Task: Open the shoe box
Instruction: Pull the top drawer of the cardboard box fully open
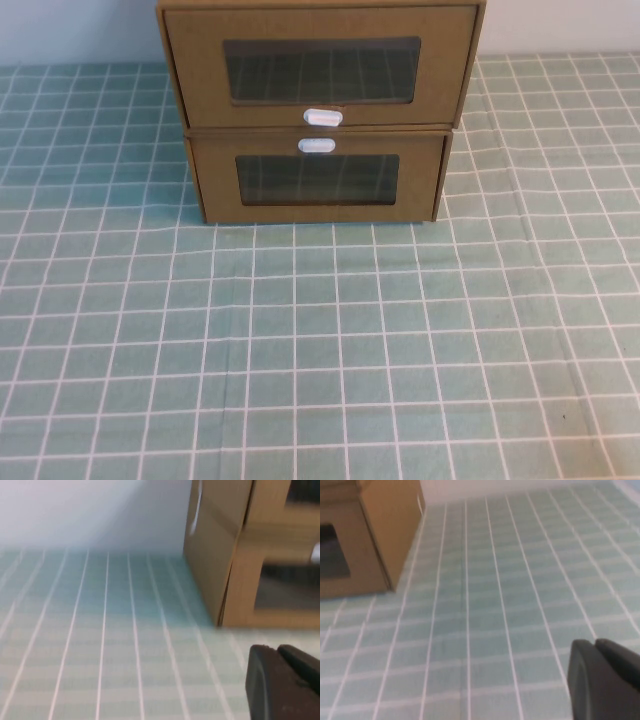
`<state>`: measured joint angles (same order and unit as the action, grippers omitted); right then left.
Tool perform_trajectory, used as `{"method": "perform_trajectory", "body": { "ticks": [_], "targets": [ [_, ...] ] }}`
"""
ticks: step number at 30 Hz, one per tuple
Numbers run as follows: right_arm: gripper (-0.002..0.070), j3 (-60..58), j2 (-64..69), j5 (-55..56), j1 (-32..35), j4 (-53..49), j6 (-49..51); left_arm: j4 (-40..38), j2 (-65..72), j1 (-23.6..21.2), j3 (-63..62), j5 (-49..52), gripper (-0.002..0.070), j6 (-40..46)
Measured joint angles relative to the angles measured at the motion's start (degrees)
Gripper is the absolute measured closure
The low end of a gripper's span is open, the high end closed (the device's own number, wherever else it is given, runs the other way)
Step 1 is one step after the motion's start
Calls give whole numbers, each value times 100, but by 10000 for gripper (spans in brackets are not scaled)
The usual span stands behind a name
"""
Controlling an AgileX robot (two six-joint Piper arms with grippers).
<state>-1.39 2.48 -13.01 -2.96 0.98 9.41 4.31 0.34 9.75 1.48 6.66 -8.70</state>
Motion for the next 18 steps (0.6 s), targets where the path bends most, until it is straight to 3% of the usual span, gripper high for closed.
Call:
{"method": "perform_trajectory", "body": {
  "ticks": [10,18],
  "targets": [
    [689,0,0,4822,0,0,0,0,0,0,0,-3572,680,-128],
    [689,0,-15,6960,0,0,0,-65,0,0,0,-4400,680,-201]
  ]
}}
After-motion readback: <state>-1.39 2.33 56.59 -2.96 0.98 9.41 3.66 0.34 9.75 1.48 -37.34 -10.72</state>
